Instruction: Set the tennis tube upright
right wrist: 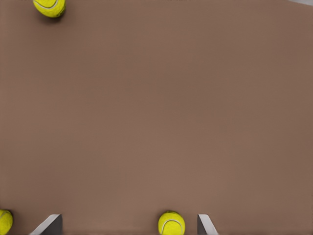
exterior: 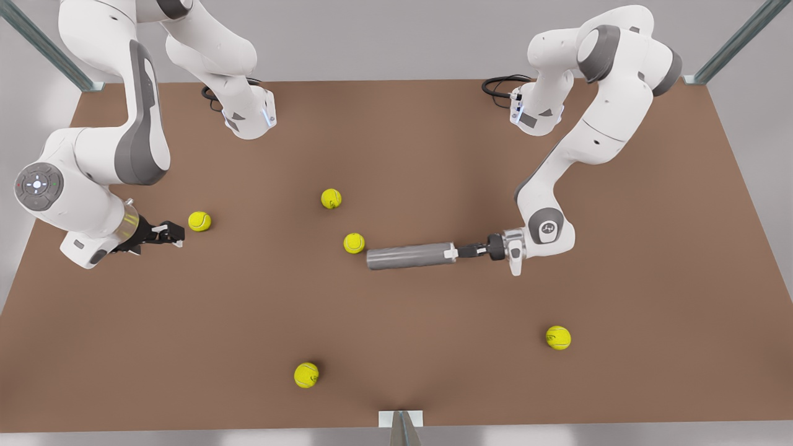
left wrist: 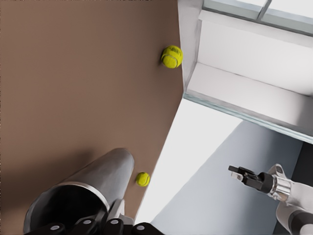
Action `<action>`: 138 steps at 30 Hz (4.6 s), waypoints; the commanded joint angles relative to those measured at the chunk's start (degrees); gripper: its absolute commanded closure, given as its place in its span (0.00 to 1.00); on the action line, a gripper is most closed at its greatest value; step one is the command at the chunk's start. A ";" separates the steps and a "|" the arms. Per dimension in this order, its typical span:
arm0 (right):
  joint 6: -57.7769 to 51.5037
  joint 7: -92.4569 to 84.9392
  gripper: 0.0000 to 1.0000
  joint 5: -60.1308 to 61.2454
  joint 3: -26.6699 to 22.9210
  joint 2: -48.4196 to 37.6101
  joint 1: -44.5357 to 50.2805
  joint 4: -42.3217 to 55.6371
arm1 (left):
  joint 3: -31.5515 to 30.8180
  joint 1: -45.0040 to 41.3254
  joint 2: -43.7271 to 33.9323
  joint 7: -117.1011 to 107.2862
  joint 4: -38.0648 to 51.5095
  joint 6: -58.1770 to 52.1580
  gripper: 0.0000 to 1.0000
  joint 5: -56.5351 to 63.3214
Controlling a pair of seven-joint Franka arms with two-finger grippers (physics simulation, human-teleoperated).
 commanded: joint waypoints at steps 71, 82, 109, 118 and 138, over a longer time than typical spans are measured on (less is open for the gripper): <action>0.00 -0.03 0.00 -0.09 0.00 -0.09 0.35 0.00 | 0.43 2.13 -18.20 -49.00 7.08 -0.85 0.79 50.31; 0.09 -0.03 0.00 -0.09 0.00 0.44 0.35 -0.09 | -0.28 1.60 -20.40 -57.97 11.91 -4.89 0.79 70.62; 0.70 -0.03 0.00 -0.61 0.00 0.44 0.35 -0.18 | -0.37 -0.60 -19.17 -65.35 18.07 -12.54 0.79 98.92; 2.11 -0.03 0.00 -1.32 0.00 1.14 0.35 -0.35 | -0.19 -0.60 -18.47 -65.53 18.50 -12.89 0.79 101.12; 3.16 -1.00 0.00 -1.32 0.09 0.79 0.44 -0.26 | -0.89 0.28 -23.29 -59.83 38.88 -46.17 0.01 100.94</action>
